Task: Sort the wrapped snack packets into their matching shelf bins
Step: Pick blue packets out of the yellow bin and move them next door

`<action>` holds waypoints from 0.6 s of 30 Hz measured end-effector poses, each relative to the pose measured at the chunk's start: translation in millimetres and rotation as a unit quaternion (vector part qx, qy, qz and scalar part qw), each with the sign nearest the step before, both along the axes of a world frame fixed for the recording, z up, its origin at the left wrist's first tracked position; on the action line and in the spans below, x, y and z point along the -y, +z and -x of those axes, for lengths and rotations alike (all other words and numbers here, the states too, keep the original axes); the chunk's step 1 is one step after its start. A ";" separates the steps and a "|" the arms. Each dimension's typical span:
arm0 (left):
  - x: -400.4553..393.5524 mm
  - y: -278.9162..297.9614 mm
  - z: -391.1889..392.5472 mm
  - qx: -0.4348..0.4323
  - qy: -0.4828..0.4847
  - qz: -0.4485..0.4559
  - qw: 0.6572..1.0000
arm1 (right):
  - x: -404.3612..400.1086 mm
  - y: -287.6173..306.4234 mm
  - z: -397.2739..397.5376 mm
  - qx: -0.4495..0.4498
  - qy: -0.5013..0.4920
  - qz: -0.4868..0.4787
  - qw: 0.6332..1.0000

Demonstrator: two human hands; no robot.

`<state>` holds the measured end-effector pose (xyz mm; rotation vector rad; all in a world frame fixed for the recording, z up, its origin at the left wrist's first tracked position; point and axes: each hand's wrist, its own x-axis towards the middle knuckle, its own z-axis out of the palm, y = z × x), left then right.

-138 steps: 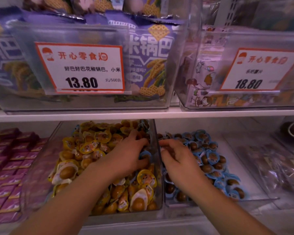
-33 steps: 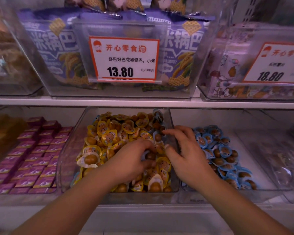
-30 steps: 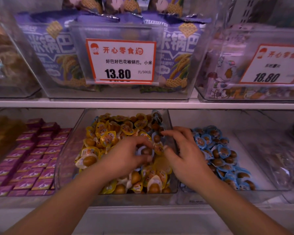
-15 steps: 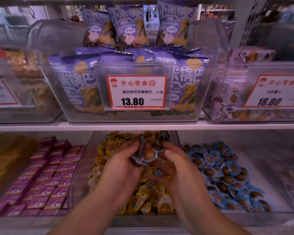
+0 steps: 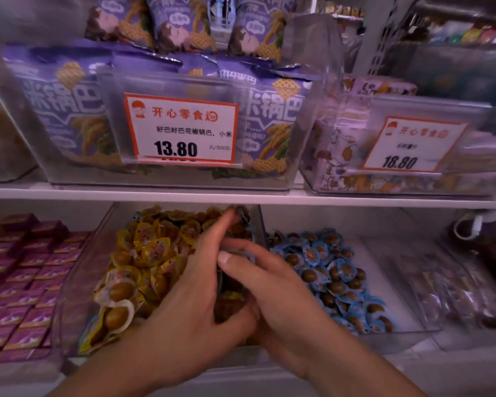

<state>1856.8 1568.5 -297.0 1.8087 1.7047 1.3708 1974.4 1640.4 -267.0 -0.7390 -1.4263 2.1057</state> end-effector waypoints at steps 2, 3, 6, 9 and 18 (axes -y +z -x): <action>-0.5 3.5 -5.6 0.002 -0.009 0.010 1.000 | -2.8 0.8 -9.4 0.004 0.030 -0.039 0.999; -1.6 5.4 -7.5 0.003 -0.025 0.018 1.000 | -6.4 0.9 -14.3 0.001 0.042 -0.061 0.997; -8.0 7.2 -6.6 0.024 -0.075 0.006 0.997 | -31.5 -0.4 -34.9 0.009 0.054 -0.123 0.991; -20.5 -1.5 11.2 0.050 0.006 -0.006 0.999 | -75.2 -11.1 -54.7 0.128 -0.012 -0.186 0.974; -41.1 -40.9 54.8 -0.281 0.055 0.195 0.938 | -153.9 -48.3 -45.4 0.303 -0.199 -0.239 0.901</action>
